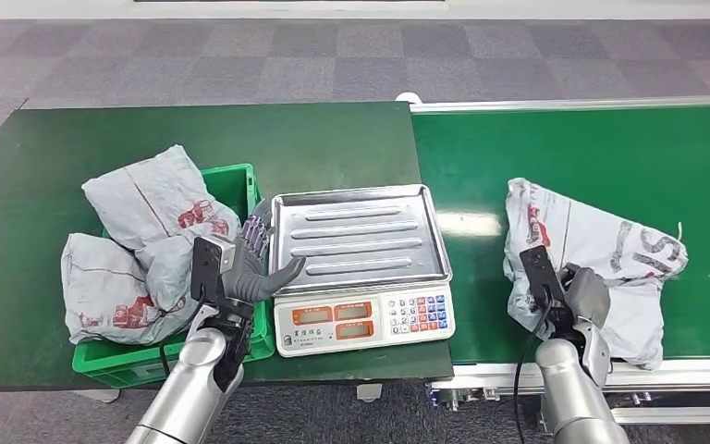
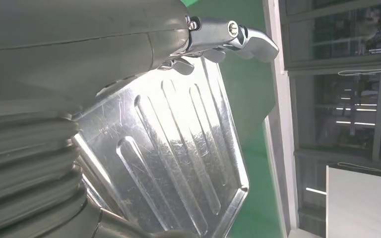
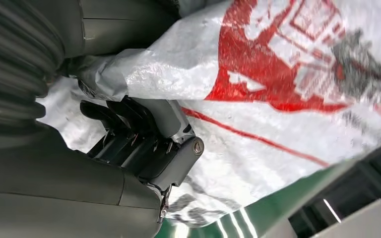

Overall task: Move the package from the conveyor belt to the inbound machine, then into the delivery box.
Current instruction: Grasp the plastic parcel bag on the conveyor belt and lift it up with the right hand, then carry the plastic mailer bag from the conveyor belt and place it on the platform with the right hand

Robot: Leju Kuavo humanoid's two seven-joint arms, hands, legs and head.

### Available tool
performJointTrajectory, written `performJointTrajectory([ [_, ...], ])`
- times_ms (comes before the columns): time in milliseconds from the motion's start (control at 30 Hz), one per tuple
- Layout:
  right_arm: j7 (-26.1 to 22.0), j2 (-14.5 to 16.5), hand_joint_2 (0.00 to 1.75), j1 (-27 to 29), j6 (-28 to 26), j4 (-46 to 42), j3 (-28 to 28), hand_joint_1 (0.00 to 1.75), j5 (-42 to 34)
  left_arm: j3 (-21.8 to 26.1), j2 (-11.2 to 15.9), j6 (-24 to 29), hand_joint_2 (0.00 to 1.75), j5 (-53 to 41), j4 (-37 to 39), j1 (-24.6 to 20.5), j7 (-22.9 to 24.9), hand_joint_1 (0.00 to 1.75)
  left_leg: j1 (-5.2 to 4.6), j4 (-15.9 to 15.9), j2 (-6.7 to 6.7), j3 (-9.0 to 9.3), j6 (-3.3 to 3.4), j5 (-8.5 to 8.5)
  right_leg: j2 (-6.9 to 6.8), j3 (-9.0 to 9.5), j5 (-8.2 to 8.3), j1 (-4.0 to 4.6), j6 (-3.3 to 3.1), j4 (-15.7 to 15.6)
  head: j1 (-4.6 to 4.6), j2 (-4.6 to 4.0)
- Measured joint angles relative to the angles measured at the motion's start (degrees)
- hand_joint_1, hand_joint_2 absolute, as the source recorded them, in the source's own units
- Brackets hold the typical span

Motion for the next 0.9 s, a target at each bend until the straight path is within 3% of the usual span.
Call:
performJointTrajectory([
  [433,-1.78,-0.4,1.75,1.98,-0.76,-13.59,3.71,1.75,-4.76,0.0,-0.07,0.09,1.75,-0.04,0.34,-0.09,-0.79,0.0,-0.01,0.0,0.01,-0.06,0.0,0.0,0.02,-0.1,0.0,0.02,0.0,0.0,-0.01,0.0],
  [900,-1.84,-0.36,1.75,-0.81,-0.38,-15.69,13.73,1.75,-3.7,0.0,-0.74,0.18,1.75,-0.26,2.7,-2.36,-2.12,0.0,-0.01,0.0,0.03,-0.12,-0.02,0.02,0.05,-0.15,0.02,0.03,-0.01,0.04,0.01,0.01],
])
